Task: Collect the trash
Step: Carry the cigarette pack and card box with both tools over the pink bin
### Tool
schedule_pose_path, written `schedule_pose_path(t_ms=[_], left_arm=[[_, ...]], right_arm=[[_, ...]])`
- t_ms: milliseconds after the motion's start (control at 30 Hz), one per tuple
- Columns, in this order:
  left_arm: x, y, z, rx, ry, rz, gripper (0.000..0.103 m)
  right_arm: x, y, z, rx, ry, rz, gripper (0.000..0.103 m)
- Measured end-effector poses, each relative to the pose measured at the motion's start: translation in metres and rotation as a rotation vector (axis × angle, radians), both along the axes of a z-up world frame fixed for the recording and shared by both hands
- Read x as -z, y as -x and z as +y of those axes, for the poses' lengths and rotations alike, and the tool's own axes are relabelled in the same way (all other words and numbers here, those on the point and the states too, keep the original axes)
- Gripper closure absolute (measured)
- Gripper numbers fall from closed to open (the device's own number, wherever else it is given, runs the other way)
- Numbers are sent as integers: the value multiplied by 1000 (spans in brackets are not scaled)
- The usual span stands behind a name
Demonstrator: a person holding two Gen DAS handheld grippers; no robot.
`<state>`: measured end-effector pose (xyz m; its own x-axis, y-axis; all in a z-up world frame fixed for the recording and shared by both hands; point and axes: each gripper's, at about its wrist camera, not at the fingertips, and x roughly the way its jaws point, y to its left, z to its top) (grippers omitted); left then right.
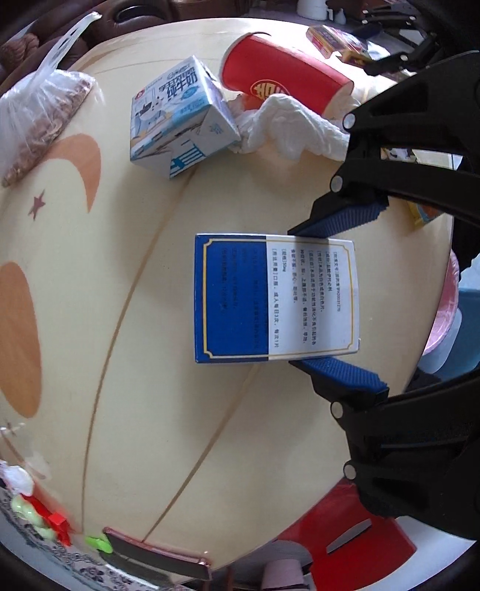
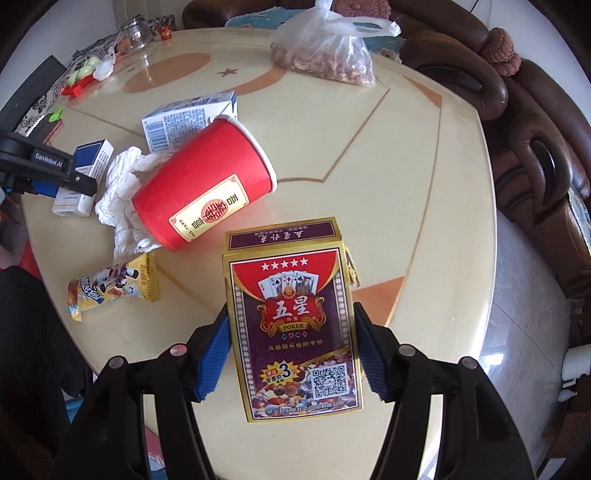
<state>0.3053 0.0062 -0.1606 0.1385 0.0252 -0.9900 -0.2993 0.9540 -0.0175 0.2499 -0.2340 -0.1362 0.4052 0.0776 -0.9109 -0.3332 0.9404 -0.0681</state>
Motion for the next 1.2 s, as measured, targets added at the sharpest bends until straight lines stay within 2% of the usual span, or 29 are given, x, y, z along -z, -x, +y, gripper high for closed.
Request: schedule_pose_path(t_ms=[67, 200, 333, 367, 467, 567, 900, 1200], left_arm=[[-9, 8, -6, 43, -33, -53, 43], [-24, 28, -15, 118, -37, -119, 42], [-50, 58, -16, 200, -58, -203, 42], [-61, 73, -2, 217, -68, -224, 42], [-82, 102, 6, 257, -102, -295, 42], [-98, 132, 12, 287, -98, -340, 42], [-107, 197, 10, 368, -67, -365, 42], [-107, 247, 12, 427, -42, -387, 42]], right_arm=[[-9, 7, -1, 40, -20, -33, 42], [-29, 15, 3, 120, -31, -111, 42], [-55, 41, 15, 171, -53, -184, 42], [-60, 46, 19, 175, -55, -199, 42], [-74, 69, 31, 197, -89, -226, 42], [-87, 93, 45, 210, -109, -251, 42], [-112, 167, 73, 243, -150, -309, 42], [-109, 218, 85, 262, -182, -304, 42]])
